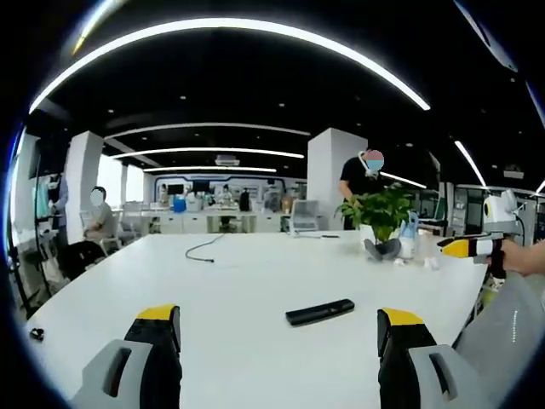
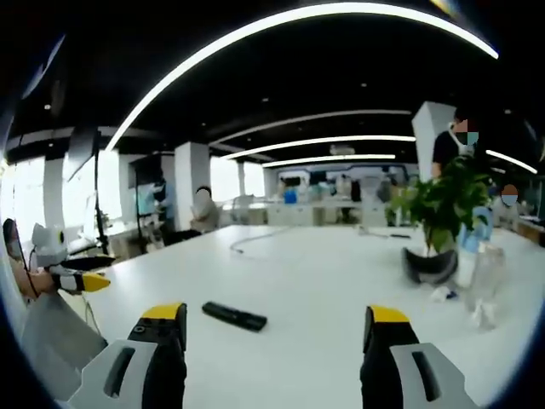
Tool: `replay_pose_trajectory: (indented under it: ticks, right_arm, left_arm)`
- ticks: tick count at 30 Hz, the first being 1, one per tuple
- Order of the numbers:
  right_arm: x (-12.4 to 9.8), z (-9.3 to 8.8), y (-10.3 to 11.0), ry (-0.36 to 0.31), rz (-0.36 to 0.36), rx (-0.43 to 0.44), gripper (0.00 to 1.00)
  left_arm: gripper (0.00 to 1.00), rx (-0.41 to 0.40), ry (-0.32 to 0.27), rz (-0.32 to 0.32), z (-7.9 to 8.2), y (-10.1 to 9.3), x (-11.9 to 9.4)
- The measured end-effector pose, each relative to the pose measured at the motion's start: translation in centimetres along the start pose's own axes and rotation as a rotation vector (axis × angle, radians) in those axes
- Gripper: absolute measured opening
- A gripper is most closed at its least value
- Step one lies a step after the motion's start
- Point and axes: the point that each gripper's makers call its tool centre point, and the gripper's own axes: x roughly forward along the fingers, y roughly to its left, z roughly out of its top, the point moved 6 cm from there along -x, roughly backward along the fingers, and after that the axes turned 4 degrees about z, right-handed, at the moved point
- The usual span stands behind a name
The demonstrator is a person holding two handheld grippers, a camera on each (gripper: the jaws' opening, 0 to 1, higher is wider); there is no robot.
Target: Press the specified remote control buttons in sequence, fully releasing each button before pressing the next.
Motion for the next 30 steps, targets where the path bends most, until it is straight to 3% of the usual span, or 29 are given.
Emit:
replay_pose_trajectory:
  ticks: [16, 20, 24, 30]
  right_arm:
    - [0.0, -0.3, -0.4, 0.01, -0.015, 0.039, 0.84]
    - [0.1, -0.6, -0.5, 0.034, -0.019, 0.009, 0.85]
    - [0.2, -1.3, -0.5, 0.098, -0.019, -0.051, 0.84]
    - [0.1, -1.2, -0.3, 0.097, -0.022, -0.089, 0.86]
  left_arm:
    - [1.0, -0.003, -0.003, 0.025, 0.0, 0.5, 0.1]
    - [1.0, -0.006, 0.001, 0.024, 0.0, 0.5, 0.1]
    - [1.0, 0.0, 0.026, 0.021, -0.4, 0.4, 0.2]
    - [1.0, -0.012, 0.019, 0.038, -0.3, 0.8, 0.1]
